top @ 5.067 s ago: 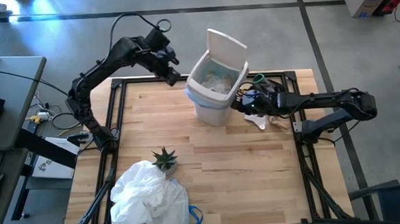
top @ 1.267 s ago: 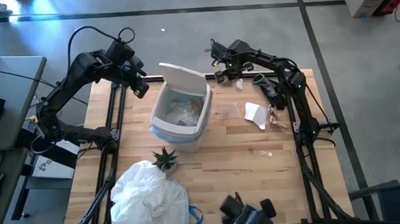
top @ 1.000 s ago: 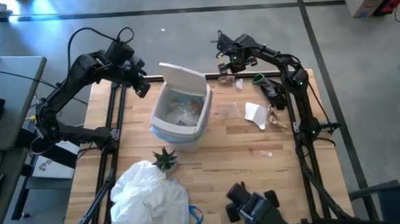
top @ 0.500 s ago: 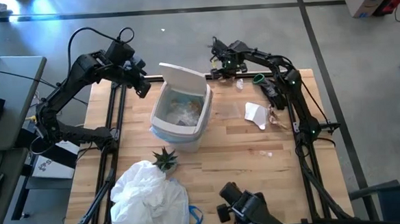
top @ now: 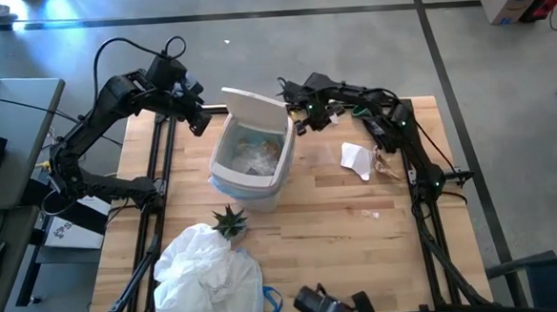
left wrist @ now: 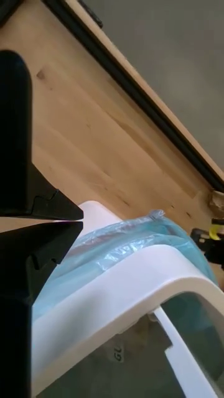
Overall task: Place trash/remove bag and relplace
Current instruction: Put the brown napkin into the trash bin
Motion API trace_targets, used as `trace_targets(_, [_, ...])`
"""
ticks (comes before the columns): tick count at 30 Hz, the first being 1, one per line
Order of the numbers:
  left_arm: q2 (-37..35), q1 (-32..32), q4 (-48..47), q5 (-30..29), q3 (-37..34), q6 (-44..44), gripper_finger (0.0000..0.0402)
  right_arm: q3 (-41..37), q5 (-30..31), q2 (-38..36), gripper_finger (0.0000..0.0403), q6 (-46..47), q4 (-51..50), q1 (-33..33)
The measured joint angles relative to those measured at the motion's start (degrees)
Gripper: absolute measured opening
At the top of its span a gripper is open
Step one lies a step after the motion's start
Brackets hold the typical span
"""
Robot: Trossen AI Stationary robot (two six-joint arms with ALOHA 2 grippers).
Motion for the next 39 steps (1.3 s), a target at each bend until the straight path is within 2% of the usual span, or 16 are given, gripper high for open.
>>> trace_targets(4, [-0.1,0.0,0.0,0.0,0.0,0.7,0.0000,-1.6,-0.5,-5.0,0.0000,2.8,5.3,-0.9])
trace_targets(7, [-0.8,0.0,-0.1,0.0,0.0,0.7,0.0000,-8.6,-3.1,-11.6,0.0000,2.8,14.4,-2.9])
trace_targets(11, [-1.7,0.0,-0.2,0.1,0.0,0.7,0.0000,-25.7,-8.0,-24.0,0.0000,2.7,28.2,-6.9])
trace_targets(14, [-2.2,0.0,0.0,0.1,0.0,0.7,0.0000,-41.7,-17.8,-33.0,0.0000,2.8,43.0,-9.2])
trace_targets(16, [-2.2,0.0,0.3,0.1,0.0,0.7,0.0000,-51.2,-25.7,-38.3,0.0000,2.9,54.6,-8.4])
trace_targets(17, [-2.1,0.0,0.4,0.1,0.0,0.7,0.0000,-54.8,-27.3,-40.9,0.0000,3.5,59.3,-7.8])
trace_targets(20, [-2.2,0.0,0.5,0.1,0.0,0.7,0.0000,-61.2,-23.1,-46.5,0.0000,6.1,65.2,-7.1])
trace_targets(24, [-2.1,0.0,0.5,0.1,0.0,0.6,0.0000,-62.3,-21.9,-49.2,0.0000,11.4,65.7,-9.0])
trace_targets(28, [-2.1,0.0,0.5,0.2,0.0,0.3,0.0000,-58.6,-17.5,-48.4,0.0017,7.2,63.6,-9.7])
trace_targets(33, [-2.1,0.0,0.5,0.2,0.0,-0.5,0.0000,-55.5,-17.0,-44.4,0.0101,5.2,63.2,-10.4])
trace_targets(39, [-2.1,0.0,-0.9,0.3,0.0,-0.7,0.0000,-55.3,-10.3,-40.9,0.0211,6.7,61.8,-10.4])
